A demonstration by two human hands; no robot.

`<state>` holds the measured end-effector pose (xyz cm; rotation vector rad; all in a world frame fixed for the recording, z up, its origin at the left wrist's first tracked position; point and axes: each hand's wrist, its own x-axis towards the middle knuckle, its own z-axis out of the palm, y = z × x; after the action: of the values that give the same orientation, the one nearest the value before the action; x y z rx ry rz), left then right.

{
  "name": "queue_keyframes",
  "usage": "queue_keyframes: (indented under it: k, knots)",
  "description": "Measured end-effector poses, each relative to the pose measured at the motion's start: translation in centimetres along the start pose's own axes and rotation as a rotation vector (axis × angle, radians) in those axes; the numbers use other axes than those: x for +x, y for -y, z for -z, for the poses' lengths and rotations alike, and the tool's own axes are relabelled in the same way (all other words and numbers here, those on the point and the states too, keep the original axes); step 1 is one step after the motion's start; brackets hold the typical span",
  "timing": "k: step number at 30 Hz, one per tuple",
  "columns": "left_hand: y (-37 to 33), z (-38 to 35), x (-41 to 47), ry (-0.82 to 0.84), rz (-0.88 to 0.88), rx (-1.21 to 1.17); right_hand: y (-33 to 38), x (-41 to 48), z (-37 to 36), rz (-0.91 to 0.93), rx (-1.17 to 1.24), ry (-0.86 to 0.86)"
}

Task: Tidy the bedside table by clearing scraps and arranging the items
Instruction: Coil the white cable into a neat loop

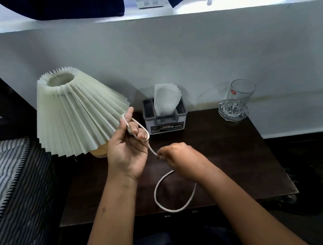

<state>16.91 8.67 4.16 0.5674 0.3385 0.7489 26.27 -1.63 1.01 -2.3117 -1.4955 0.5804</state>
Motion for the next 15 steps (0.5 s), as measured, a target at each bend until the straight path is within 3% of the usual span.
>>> queue_keyframes:
  k: [4, 10, 15]
  knots:
    - [0.3, 0.6, 0.4, -0.166, -0.161, 0.191, 0.7, -0.5, 0.6, 0.132, -0.022, -0.038]
    - [1.5, 0.5, 0.6, -0.093, -0.253, 0.714, 0.2, -0.7, 1.8, 0.195, -0.112, -0.134]
    - [2.6, 0.2, -0.8, 0.061, -0.479, 1.592, 0.7, -1.4, 2.4, 0.355, -0.173, -0.362]
